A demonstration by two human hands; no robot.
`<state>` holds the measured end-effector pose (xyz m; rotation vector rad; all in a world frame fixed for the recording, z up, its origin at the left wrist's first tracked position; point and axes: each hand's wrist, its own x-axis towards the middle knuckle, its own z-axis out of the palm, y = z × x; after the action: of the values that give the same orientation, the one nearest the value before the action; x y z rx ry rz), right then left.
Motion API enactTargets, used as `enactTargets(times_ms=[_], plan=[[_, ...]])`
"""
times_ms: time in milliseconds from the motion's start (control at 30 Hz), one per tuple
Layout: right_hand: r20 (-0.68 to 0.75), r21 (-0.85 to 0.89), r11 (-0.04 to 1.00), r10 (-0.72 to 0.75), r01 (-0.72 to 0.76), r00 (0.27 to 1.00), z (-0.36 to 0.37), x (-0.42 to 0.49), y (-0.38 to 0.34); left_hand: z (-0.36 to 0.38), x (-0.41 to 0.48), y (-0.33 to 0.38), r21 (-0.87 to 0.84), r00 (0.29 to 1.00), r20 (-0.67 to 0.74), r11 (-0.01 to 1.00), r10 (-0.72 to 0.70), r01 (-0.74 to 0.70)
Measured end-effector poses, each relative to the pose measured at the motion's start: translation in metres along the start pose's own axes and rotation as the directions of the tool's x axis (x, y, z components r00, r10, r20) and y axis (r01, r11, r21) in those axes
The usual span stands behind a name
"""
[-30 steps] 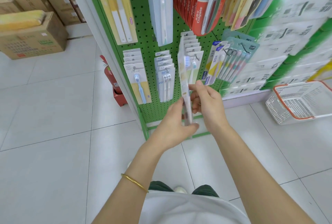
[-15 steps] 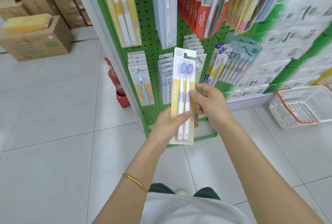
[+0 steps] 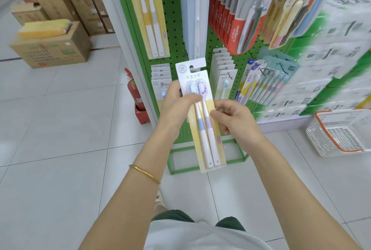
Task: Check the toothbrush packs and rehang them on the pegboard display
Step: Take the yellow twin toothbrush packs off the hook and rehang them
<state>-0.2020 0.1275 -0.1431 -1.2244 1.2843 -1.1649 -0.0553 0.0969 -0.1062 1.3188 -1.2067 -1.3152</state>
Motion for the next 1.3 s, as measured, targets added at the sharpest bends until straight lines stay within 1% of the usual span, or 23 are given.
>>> enactTargets(times_ms=[67,233,367,533,667,733,833,1000,1200,1267,1300], plan=[[0.003,-0.031,0.999,-0.011,0.011,1.0,0.001,0.003,-0.004,-0.002,0.003,0.009,-0.045,1.0,-0.013,0.999,0.014,-0.014],[0.047,-0.119,0.991,-0.058,0.064,0.997,0.013,0.021,-0.026,-0.01,0.016,0.029,-0.057,0.985,-0.12,0.99,0.12,-0.128],[0.059,-0.147,0.975,-0.158,0.165,0.986,0.029,0.042,-0.064,-0.027,0.028,0.062,-0.013,0.962,-0.129,0.97,0.241,-0.245],[0.007,-0.155,0.932,-0.33,0.327,0.944,0.053,0.075,-0.103,-0.05,0.043,0.11,0.045,0.911,-0.153,0.923,0.384,-0.382],[-0.028,-0.126,0.912,-0.397,0.39,0.918,0.071,0.093,-0.124,-0.066,0.051,0.133,0.085,0.865,-0.205,0.889,0.458,-0.451],[-0.047,-0.12,0.907,-0.411,0.403,0.911,0.077,0.098,-0.133,-0.072,0.055,0.138,0.089,0.855,-0.211,0.881,0.473,-0.465],[-0.065,-0.155,0.9,-0.42,0.407,0.905,0.081,0.106,-0.138,-0.077,0.061,0.141,0.077,0.851,-0.215,0.877,0.48,-0.475],[-0.075,-0.189,0.905,-0.401,0.382,0.913,0.086,0.116,-0.135,-0.078,0.073,0.136,0.047,0.865,-0.234,0.893,0.445,-0.447],[-0.143,-0.238,0.906,-0.39,0.351,0.91,0.092,0.123,-0.135,-0.079,0.088,0.128,0.013,0.876,-0.243,0.904,0.417,-0.427],[-0.135,-0.292,0.896,-0.386,0.335,0.913,0.091,0.125,-0.135,-0.083,0.094,0.124,0.011,0.862,-0.293,0.903,0.414,-0.431],[-0.131,-0.334,0.884,-0.386,0.326,0.913,0.091,0.126,-0.135,-0.086,0.096,0.123,0.023,0.842,-0.342,0.899,0.418,-0.437]])
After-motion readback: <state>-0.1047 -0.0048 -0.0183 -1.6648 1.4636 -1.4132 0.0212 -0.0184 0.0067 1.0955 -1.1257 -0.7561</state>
